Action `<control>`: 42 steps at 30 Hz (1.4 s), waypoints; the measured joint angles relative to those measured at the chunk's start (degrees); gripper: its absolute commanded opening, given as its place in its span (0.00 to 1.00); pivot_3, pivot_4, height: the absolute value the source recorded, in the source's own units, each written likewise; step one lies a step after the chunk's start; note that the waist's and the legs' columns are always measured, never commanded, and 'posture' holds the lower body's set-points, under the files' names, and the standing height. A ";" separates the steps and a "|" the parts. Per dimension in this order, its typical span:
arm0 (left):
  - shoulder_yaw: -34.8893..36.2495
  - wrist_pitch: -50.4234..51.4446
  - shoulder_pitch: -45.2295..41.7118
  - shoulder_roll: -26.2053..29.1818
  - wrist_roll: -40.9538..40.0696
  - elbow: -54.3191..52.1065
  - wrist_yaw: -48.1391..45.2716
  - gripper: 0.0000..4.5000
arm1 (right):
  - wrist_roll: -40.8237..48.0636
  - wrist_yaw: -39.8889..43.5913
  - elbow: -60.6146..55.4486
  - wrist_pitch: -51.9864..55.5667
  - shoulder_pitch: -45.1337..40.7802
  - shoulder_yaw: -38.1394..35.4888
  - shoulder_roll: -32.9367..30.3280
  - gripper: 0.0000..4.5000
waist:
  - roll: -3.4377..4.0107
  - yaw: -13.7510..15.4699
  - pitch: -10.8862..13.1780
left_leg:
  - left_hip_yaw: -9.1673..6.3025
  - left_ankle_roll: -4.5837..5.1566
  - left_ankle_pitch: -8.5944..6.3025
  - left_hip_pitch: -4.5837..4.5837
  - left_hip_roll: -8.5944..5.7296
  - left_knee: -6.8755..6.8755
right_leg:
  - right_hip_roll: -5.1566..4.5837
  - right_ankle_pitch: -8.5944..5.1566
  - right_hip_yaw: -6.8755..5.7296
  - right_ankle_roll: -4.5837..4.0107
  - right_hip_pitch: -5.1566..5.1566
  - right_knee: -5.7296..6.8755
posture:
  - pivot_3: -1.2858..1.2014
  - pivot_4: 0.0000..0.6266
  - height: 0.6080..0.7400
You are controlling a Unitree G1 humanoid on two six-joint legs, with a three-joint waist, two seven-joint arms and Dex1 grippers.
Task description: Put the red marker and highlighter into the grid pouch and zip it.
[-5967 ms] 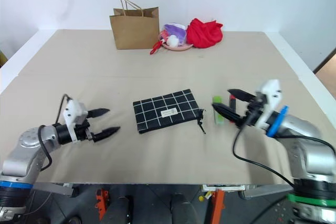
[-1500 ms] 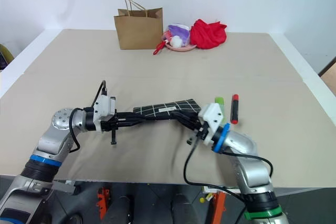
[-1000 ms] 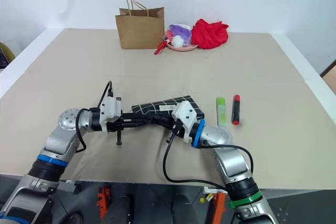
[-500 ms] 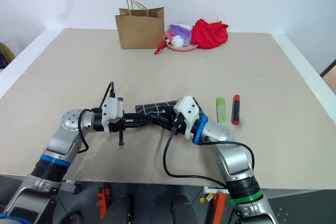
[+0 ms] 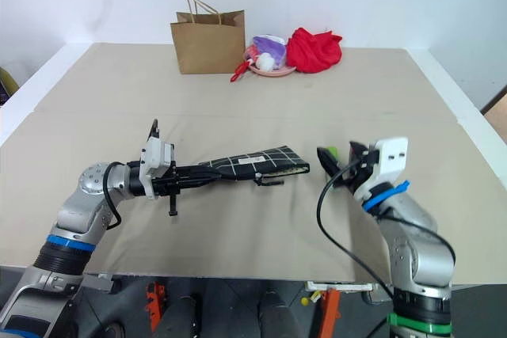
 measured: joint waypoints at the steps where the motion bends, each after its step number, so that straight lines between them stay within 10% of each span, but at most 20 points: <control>1: 0.00 0.06 0.00 0.05 -0.05 -0.01 -0.04 0.00 | -0.07 -0.07 0.00 -0.08 0.07 0.23 0.08 0.98 | 0.00 0.00 0.00 | 0.00 0.00 0.00 0.01 0.00 0.02 | 0.00 0.01 -0.01 0.00 0.01 0.00 | 0.52 0.24 1.00; 40: 0.23 0.18 0.63 0.52 -0.07 -2.66 0.38 0.00 | -5.74 -10.29 0.97 -0.39 3.26 6.11 3.48 0.98 | -0.02 0.33 0.00 | 0.01 -0.01 0.00 -0.01 -0.01 0.07 | -0.02 -0.12 -0.01 -0.23 0.03 -0.02 | 0.52 0.24 1.00; 42: 0.22 0.18 0.63 0.51 -0.05 -2.66 0.38 0.00 | -6.52 -10.59 0.87 -0.22 3.31 6.28 3.47 0.86 | -0.02 0.40 -0.01 | 0.01 -0.01 0.00 -0.01 -0.01 0.07 | -0.02 -0.12 -0.01 -0.23 0.04 -0.02 | 0.52 0.24 1.00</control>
